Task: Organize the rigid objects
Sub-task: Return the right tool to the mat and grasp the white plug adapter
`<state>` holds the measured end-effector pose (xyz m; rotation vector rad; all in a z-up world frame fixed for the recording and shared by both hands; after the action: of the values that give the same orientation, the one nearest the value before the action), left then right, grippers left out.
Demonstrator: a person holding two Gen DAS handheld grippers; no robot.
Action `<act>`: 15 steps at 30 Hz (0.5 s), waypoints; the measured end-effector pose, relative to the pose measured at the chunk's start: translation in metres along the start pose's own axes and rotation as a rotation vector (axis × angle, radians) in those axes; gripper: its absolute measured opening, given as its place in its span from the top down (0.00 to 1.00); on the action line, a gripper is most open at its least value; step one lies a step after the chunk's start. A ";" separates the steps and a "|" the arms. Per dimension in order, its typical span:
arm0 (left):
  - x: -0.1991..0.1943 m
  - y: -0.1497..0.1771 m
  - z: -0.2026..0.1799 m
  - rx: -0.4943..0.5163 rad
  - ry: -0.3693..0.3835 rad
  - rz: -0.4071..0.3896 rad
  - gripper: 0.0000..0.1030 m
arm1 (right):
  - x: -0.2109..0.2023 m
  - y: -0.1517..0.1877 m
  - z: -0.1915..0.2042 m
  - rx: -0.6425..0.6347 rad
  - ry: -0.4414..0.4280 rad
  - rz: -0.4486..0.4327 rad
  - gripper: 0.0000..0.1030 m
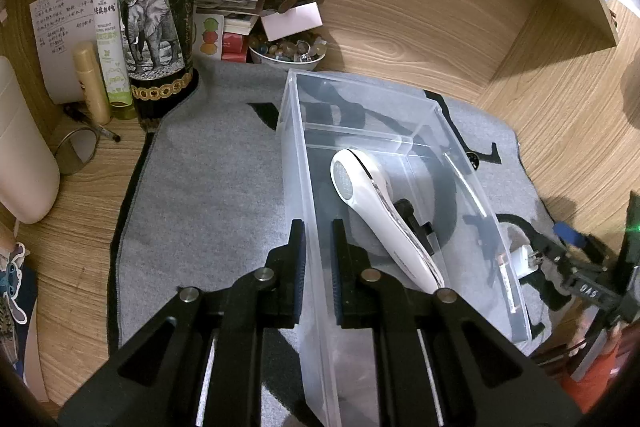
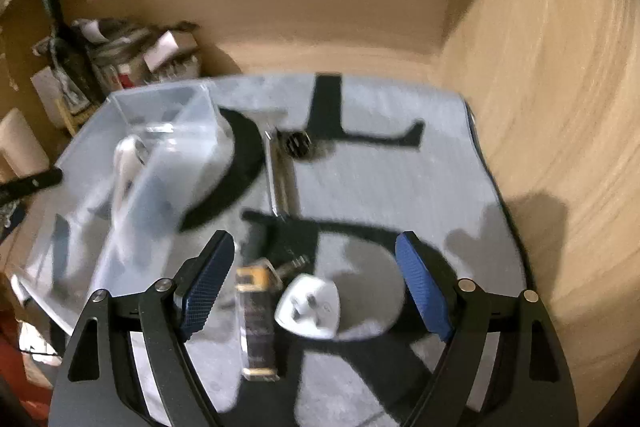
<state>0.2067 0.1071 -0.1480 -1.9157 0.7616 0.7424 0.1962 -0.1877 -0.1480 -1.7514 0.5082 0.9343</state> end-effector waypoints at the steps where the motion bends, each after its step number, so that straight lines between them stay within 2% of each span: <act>1: 0.000 0.000 0.001 -0.001 0.000 0.000 0.91 | 0.003 0.005 -0.001 0.010 -0.001 0.012 0.21; 11: 0.000 0.000 0.000 0.000 -0.001 0.000 0.91 | 0.019 0.032 0.001 0.049 -0.020 0.058 0.23; 13: 0.000 -0.001 0.001 0.000 0.000 0.001 0.91 | 0.018 0.034 0.000 0.063 -0.027 0.051 0.26; 15: 0.000 -0.001 0.001 0.000 0.000 0.000 0.91 | 0.018 0.035 -0.002 0.073 -0.029 0.053 0.35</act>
<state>0.2069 0.1085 -0.1480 -1.9155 0.7618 0.7428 0.1832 -0.2010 -0.1825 -1.6637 0.5658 0.9657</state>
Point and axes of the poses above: each gripper's, at about its wrist camera, not at the fingertips, and x roughly the way its jaws point, z to its left, y to its underside, the point moved 7 cm from there along x, roughly the way its jaws point, and after that the axes turned 15 degrees about -x, right-handed, at the moved point
